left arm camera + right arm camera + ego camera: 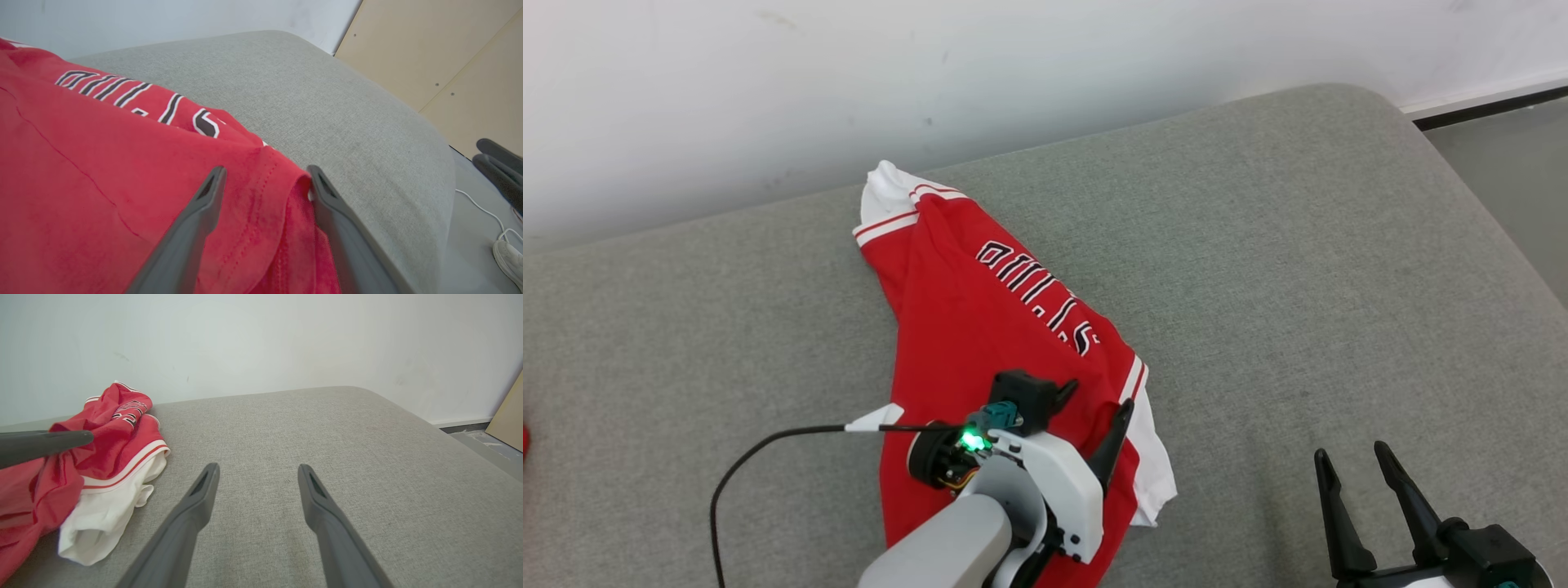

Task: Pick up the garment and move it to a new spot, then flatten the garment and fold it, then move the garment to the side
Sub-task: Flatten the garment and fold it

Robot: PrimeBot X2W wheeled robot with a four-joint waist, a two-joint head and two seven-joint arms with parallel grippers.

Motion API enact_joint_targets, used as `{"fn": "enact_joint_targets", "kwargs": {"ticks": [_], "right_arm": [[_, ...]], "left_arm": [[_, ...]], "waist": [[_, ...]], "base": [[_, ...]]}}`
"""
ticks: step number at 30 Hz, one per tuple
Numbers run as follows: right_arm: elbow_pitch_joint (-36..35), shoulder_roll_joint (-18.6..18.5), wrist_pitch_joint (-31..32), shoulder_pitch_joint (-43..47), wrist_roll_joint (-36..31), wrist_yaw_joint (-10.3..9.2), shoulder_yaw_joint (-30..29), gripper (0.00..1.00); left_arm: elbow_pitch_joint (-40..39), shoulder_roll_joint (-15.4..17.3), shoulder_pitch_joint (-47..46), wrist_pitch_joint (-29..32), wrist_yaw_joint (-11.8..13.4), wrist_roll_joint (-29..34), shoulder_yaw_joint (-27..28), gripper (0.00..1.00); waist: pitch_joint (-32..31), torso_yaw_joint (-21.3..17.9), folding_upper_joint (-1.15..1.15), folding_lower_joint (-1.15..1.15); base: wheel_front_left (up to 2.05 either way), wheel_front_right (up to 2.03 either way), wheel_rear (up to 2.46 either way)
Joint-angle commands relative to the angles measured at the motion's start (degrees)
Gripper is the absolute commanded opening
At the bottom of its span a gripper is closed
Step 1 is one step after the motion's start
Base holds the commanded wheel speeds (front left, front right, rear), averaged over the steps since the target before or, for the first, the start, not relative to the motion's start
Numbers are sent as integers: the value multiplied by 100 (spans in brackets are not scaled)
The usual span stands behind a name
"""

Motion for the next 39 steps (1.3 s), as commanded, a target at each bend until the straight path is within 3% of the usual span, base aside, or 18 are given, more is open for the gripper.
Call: {"fn": "enact_joint_targets", "kwargs": {"ticks": [1,2,6,11,13,14,16,18,21,24,26,28,39], "right_arm": [[8,-7,4,-7,0,-11,-17,100],[7,-5,4,-10,-3,-11,-13,100],[6,6,4,-12,-4,-11,-8,100],[16,11,4,10,-14,-11,-9,100],[18,12,4,16,-16,-11,-3,100],[17,13,4,19,-16,-11,-3,100],[12,14,4,27,-17,-11,-2,100],[10,-1,4,49,-11,-11,-4,100],[-4,-22,4,71,4,-11,-18,100],[-11,-31,4,82,5,-11,-23,100],[-3,-29,4,77,-3,-11,-19,100],[1,-25,4,67,-8,-11,-20,100],[2,-20,4,108,-29,-11,-40,100]], "left_arm": [[33,35,67,-29,-13,2,1,100],[46,29,72,-37,-22,-11,-3,97],[62,-12,89,-44,-58,-87,3,51],[44,-42,103,-51,-84,-143,9,18],[22,-48,111,-80,-67,-162,20,28],[10,-51,118,-93,-66,-185,31,27],[-29,-47,123,-112,-55,-218,57,22],[-86,-17,146,-133,-29,-267,100,7],[-185,53,180,-147,-20,-342,156,0],[-258,120,219,-134,10,-368,185,0],[-312,134,254,-156,44,-390,212,6],[-358,150,288,-144,56,-415,236,0],[-470,681,516,-256,232,-712,671,0]], "waist": [[-2,11,0,0],[-3,18,0,0],[-12,43,0,0],[-30,55,0,0],[-35,57,0,0],[-38,59,0,0],[-43,64,0,0],[-55,74,0,0],[-56,102,0,0],[-55,139,0,0],[-59,161,0,0],[-65,181,0,0],[-103,268,0,0]], "base": [[0,0,0],[0,0,0],[0,0,0],[0,0,0],[0,0,0],[0,0,0],[0,0,0],[0,0,0],[0,0,0],[0,0,0],[0,0,0],[0,0,0],[0,0,0]]}}
